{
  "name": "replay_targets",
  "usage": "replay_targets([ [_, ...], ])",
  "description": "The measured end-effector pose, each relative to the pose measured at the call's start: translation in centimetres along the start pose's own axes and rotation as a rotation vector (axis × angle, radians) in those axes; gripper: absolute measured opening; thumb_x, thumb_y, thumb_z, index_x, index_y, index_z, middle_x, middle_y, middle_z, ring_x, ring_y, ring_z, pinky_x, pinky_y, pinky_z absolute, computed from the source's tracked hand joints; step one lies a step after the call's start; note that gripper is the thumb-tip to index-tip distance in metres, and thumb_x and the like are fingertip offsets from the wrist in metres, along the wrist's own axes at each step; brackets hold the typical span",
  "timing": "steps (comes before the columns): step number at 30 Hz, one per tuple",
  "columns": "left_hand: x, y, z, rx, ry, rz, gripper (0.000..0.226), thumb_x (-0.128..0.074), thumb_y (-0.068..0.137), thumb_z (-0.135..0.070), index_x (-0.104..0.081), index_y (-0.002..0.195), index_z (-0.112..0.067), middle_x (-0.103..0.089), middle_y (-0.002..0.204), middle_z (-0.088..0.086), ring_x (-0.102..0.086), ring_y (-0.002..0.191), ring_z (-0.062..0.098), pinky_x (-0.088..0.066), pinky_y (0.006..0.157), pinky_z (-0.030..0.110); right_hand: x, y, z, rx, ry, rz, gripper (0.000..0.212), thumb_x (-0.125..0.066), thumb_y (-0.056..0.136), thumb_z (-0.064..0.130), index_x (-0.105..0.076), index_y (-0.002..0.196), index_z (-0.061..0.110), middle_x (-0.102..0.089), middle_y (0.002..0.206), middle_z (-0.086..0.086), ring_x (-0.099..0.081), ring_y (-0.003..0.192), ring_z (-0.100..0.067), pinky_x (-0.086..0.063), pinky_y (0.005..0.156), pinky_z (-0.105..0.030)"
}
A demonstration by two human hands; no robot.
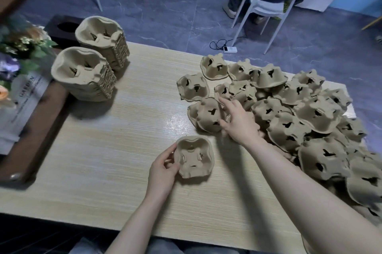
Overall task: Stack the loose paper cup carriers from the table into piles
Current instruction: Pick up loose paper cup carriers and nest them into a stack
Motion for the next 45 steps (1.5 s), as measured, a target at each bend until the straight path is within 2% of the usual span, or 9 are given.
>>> replay_targets([
  [7, 0.2, 1.0, 0.3, 0.005, 0.007, 0.01, 0.049, -0.064, 0.087, 0.005, -0.066, 0.121, -0.03, -0.069, 0.095, 0.002, -0.056, 0.075, 0.017, -0.044, 0.055, 0.015, -0.1, -1.1, 0.4, 0.01, -0.059, 0.012, 0.068, -0.068, 0.087, 0.023, -0.037, 0.147, 0.026, -0.039, 0.113, 0.001, -0.054, 0.101, -0.018, -0.033, 0.07, -0.024],
  [11, 0.2, 0.9, -0.1, -0.009, 0.024, 0.036, 0.051, -0.063, 0.087, 0.006, -0.063, 0.116, -0.037, -0.07, 0.097, 0.002, -0.059, 0.076, 0.015, -0.045, 0.055, 0.014, 0.0, -1.3, 0.9, 0.033, -0.059, 0.033, 0.09, -0.072, 0.084, 0.031, -0.017, 0.155, 0.034, -0.037, 0.107, 0.005, -0.053, 0.099, -0.018, -0.036, 0.07, -0.028],
  [15, 0.2, 0.9, 0.0, -0.004, 0.023, 0.041, 0.05, -0.063, 0.088, 0.005, -0.062, 0.122, -0.033, -0.069, 0.097, 0.0, -0.059, 0.078, 0.013, -0.045, 0.057, 0.014, 0.8, -1.5, 1.0, -0.006, -0.111, 0.042, 0.087, -0.064, 0.087, 0.048, -0.01, 0.154, 0.039, -0.047, 0.108, 0.001, -0.053, 0.103, -0.019, -0.035, 0.071, -0.029],
  [22, 0.1, 1.0, -0.1, -0.013, 0.013, 0.066, 0.05, -0.066, 0.087, 0.003, -0.062, 0.122, -0.033, -0.067, 0.091, -0.002, -0.056, 0.074, 0.012, -0.044, 0.057, 0.013, 1.4, -2.1, 0.6, -0.046, -0.168, 0.019, 0.065, -0.063, 0.087, 0.043, -0.034, 0.145, 0.04, -0.053, 0.12, 0.001, -0.057, 0.111, -0.024, -0.048, 0.085, -0.037],
  [28, -0.4, 1.0, -0.2, -0.038, 0.076, 0.123, 0.051, -0.065, 0.089, 0.001, -0.06, 0.124, -0.035, -0.068, 0.094, -0.007, -0.057, 0.075, 0.009, -0.044, 0.055, 0.014, 3.1, -4.0, 0.5, -0.046, -0.189, -0.086, 0.031, -0.066, 0.082, 0.033, -0.052, 0.108, 0.022, -0.054, 0.101, 0.002, -0.057, 0.096, -0.022, -0.048, 0.073, -0.037],
  [36, 0.2, 0.5, -0.6, -0.077, 0.049, 0.089, 0.045, -0.067, 0.09, -0.005, -0.064, 0.114, -0.043, -0.07, 0.092, -0.013, -0.062, 0.076, 0.002, -0.046, 0.059, 0.014, 5.2, -10.6, -0.6, 0.011, 0.327, -0.364, 0.032, -0.078, 0.075, 0.008, -0.058, 0.091, 0.027, -0.058, 0.09, 0.015, -0.055, 0.074, -0.007, -0.047, 0.067, -0.03],
  [40, 0.3, 0.3, -0.5, -0.06, -0.001, 0.066, 0.032, -0.064, 0.094, -0.015, -0.066, 0.115, -0.038, -0.072, 0.095, -0.011, -0.059, 0.065, -0.004, -0.044, 0.057, 0.012, 2.6, -12.9, 0.7, 0.048, 0.392, -0.343, 0.027, -0.078, 0.075, 0.013, -0.061, 0.092, 0.026, -0.06, 0.089, 0.018, -0.056, 0.071, -0.008, -0.048, 0.065, -0.032],
  [42, 0.2, 0.1, -0.7, -0.063, 0.001, 0.067, 0.028, -0.06, 0.097, -0.019, -0.066, 0.113, -0.041, -0.07, 0.103, -0.022, -0.064, 0.079, -0.006, -0.048, 0.066, 0.016, 1.4, -13.7, 1.5, 0.072, 0.412, -0.343, 0.019, -0.073, 0.075, 0.025, -0.062, 0.091, 0.026, -0.06, 0.088, 0.017, -0.055, 0.068, -0.009, -0.046, 0.064, -0.026],
  [45, 0.0, -0.2, -1.0, -0.071, -0.001, 0.07, 0.028, -0.05, 0.101, -0.016, -0.065, 0.118, -0.033, -0.065, 0.109, -0.025, -0.059, 0.094, -0.018, -0.045, 0.075, 0.004, -0.5, -14.4, 2.2, 0.073, 0.443, -0.287, 0.016, -0.068, 0.077, 0.03, -0.061, 0.091, 0.027, -0.06, 0.089, 0.018, -0.056, 0.072, -0.009, -0.045, 0.065, -0.024],
])
Point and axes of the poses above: each hand's wrist, its own y-axis towards the middle knuckle, its own x-axis out of the back of the hand, z = x × y, the point moved 10 cm from there along y, towards the middle knuckle
